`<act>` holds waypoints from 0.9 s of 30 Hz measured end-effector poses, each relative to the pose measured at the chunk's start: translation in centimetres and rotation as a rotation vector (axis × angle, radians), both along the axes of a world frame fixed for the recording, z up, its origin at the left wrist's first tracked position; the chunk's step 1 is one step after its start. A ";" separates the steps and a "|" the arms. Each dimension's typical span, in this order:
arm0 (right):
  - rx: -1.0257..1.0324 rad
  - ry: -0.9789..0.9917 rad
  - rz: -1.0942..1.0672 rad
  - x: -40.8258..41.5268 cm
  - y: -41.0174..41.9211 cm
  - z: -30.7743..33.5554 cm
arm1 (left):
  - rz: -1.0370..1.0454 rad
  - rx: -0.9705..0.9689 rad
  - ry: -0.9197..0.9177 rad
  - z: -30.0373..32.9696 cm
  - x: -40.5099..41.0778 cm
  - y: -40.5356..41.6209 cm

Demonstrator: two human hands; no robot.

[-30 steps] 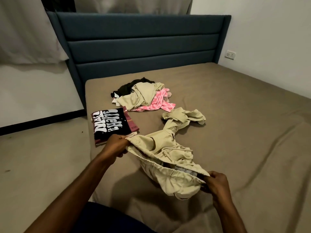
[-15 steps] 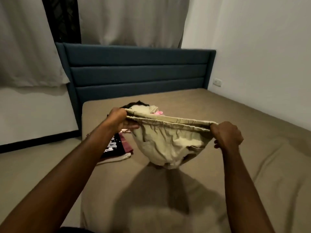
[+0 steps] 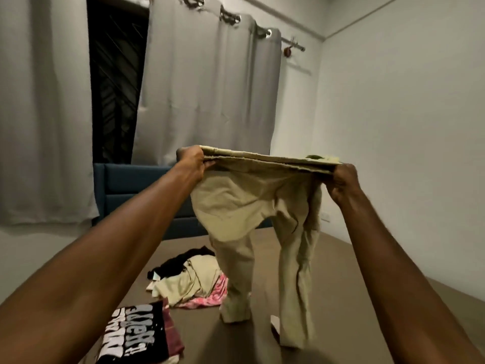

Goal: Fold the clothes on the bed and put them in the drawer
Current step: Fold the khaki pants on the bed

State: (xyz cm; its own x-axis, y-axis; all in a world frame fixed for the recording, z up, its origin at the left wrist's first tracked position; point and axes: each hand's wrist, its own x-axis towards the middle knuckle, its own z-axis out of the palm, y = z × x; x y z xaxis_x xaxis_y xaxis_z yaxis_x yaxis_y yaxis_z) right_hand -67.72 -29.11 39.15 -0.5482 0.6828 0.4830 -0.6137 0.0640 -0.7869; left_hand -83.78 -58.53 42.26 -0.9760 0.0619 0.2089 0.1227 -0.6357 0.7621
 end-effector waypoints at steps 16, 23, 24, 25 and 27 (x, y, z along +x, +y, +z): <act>0.036 -0.133 -0.285 4.0 1.7 12.9 | -0.213 -0.195 0.007 11.7 0.4 0.8; 0.250 -0.371 -0.480 4.7 4.8 10.3 | -0.114 -0.413 0.140 9.8 2.4 2.9; 0.243 -0.501 -0.410 4.7 5.3 9.7 | -0.169 -0.529 0.127 8.9 3.2 2.8; 0.247 -0.647 -0.329 4.9 5.5 9.1 | -0.246 -0.662 0.105 7.8 3.5 2.9; 0.337 -0.939 -0.152 4.9 6.8 7.5 | -0.367 -0.881 0.047 5.0 2.5 3.5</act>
